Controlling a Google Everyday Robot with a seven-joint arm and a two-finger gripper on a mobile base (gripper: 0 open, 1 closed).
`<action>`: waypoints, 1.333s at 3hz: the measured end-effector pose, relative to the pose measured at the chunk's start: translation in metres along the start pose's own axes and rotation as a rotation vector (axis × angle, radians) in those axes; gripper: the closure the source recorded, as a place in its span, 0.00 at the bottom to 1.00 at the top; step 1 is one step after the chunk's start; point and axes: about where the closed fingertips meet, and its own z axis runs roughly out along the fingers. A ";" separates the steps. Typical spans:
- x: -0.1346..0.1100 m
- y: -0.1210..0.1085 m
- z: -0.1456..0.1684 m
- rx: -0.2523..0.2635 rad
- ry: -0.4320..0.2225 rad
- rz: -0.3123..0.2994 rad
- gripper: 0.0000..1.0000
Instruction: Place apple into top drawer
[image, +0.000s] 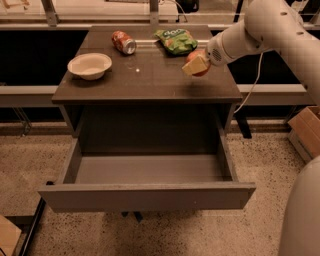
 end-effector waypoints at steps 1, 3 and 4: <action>-0.030 0.038 -0.014 -0.046 -0.047 -0.110 1.00; -0.052 0.155 -0.019 -0.253 -0.061 -0.307 1.00; -0.045 0.212 -0.014 -0.381 -0.037 -0.386 1.00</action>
Offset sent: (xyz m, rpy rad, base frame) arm -0.1045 0.1239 0.0505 -0.0609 -0.1184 0.3974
